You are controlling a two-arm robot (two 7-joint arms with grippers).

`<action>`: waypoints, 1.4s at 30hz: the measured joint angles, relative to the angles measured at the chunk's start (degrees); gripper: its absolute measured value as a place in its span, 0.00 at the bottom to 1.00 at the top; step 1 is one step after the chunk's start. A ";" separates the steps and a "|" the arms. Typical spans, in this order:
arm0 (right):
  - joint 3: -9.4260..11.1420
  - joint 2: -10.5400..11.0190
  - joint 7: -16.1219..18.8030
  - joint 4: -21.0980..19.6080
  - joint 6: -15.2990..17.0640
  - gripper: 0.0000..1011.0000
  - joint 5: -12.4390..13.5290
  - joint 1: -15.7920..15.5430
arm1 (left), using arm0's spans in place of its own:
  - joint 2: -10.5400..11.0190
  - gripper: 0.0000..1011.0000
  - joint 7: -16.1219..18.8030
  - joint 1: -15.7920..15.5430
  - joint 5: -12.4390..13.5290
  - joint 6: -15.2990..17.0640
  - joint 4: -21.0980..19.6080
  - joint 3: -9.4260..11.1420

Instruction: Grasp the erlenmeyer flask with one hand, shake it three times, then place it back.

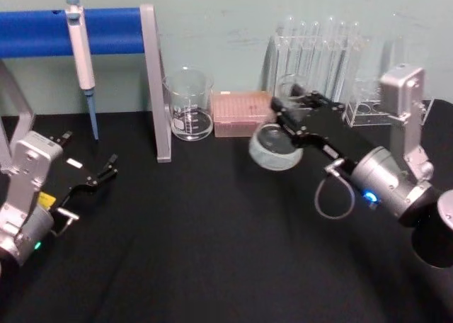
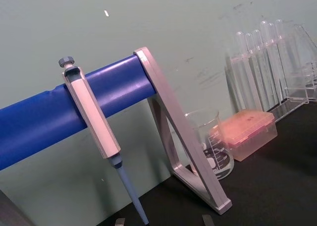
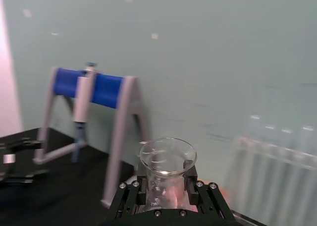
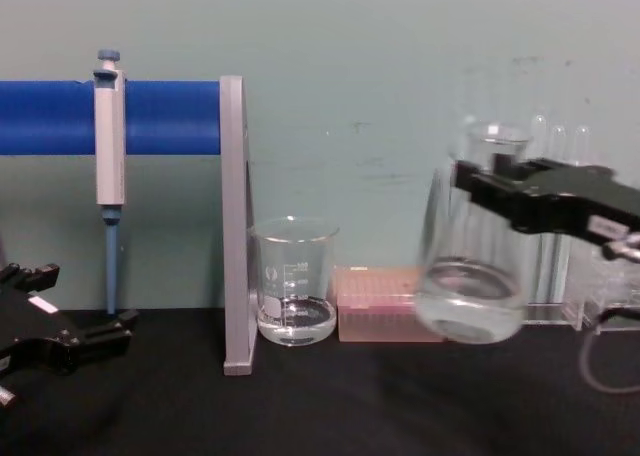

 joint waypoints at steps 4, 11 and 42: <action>2.08 0.22 -2.26 0.00 0.18 0.44 -0.66 -0.80 | 0.00 0.99 0.00 0.00 0.00 0.00 0.00 0.00; 5.42 0.15 -5.46 -0.37 0.71 0.45 -1.88 -2.29 | 0.00 0.99 0.00 0.00 0.00 0.00 0.00 0.00; -1.06 -0.22 6.32 -0.70 2.01 0.45 0.99 -0.62 | 0.00 0.99 0.00 0.00 0.00 0.00 0.00 0.00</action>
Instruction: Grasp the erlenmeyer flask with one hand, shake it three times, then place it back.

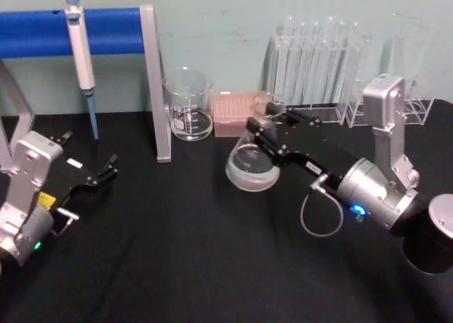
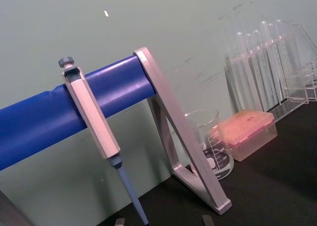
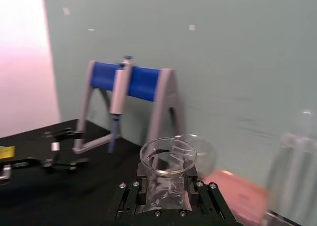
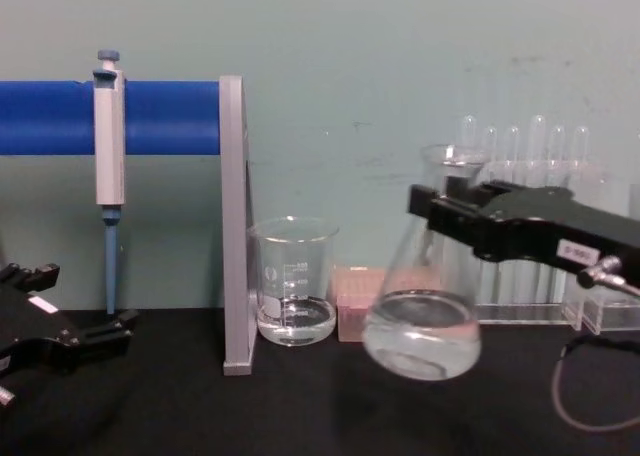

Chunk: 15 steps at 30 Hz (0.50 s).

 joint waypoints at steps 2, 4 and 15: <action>-0.56 0.14 0.55 0.00 0.00 0.45 0.29 0.21 | 0.00 0.99 0.00 0.00 0.00 0.00 0.00 0.00; -1.20 0.32 1.12 0.01 -0.01 0.45 0.68 0.46 | 0.00 0.99 0.00 0.00 0.00 0.00 0.00 0.00; -3.01 1.15 1.52 0.56 -0.02 0.45 2.30 1.40 | 0.00 0.99 0.00 0.00 0.01 0.00 0.00 0.00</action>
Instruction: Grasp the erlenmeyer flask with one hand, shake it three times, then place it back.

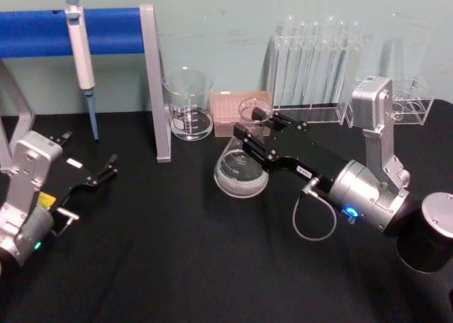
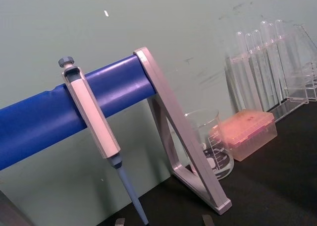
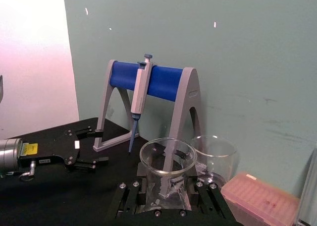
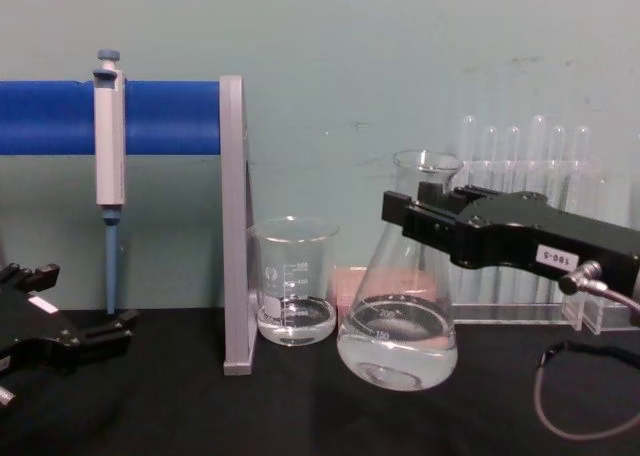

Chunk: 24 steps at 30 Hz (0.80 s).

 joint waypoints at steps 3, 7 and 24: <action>-0.37 0.21 -0.15 0.07 0.01 0.44 0.32 0.19 | 0.00 0.99 0.00 0.00 0.00 0.00 0.00 0.00; -0.88 0.51 -0.29 0.29 0.01 0.45 0.55 0.47 | 0.00 0.99 0.00 0.00 0.00 0.00 0.00 0.00; -3.38 2.12 2.85 5.21 -1.03 0.45 1.90 2.81 | 0.00 0.99 0.00 0.00 0.00 0.00 0.00 0.00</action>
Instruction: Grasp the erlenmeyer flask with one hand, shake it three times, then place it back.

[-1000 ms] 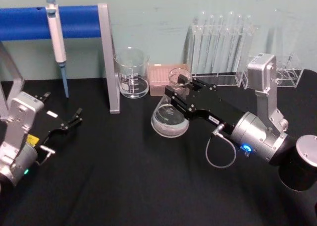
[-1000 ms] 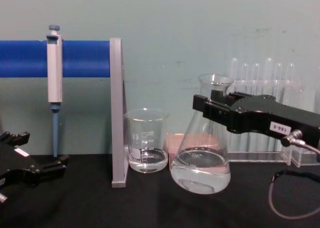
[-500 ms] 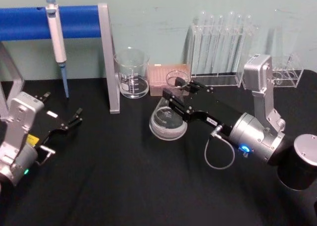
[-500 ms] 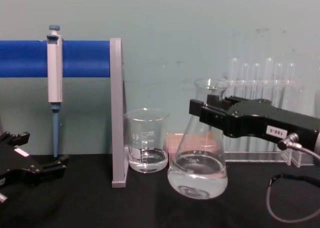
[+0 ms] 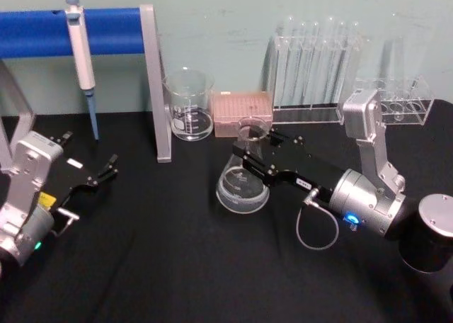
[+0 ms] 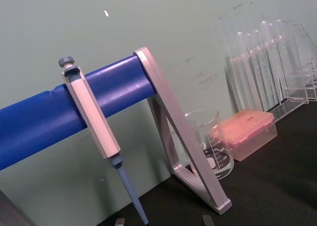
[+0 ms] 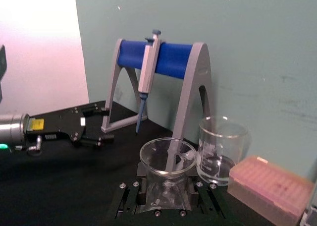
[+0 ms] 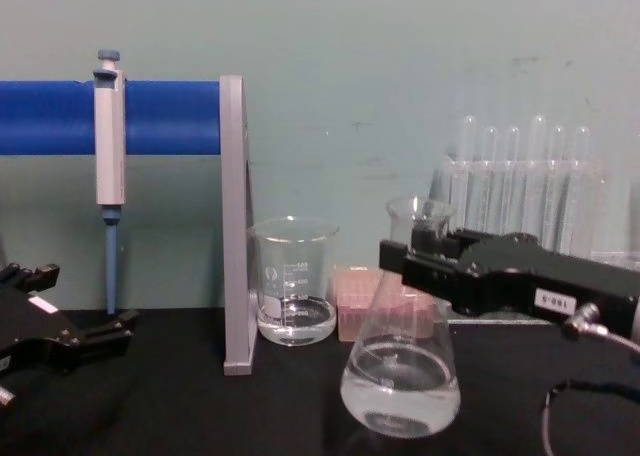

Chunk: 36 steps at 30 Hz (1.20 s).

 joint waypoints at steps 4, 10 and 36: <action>-0.36 0.28 -0.01 0.90 -0.11 0.45 -0.32 0.10 | 0.00 0.99 0.00 0.00 0.00 0.00 0.00 0.00; -0.84 0.50 0.12 2.18 -0.41 0.44 -0.85 0.44 | 0.00 0.99 0.00 0.00 0.00 0.00 0.00 0.00; -2.55 0.11 2.48 6.66 -0.57 0.45 -1.42 2.25 | 0.00 0.99 0.00 0.00 0.00 0.00 0.00 0.00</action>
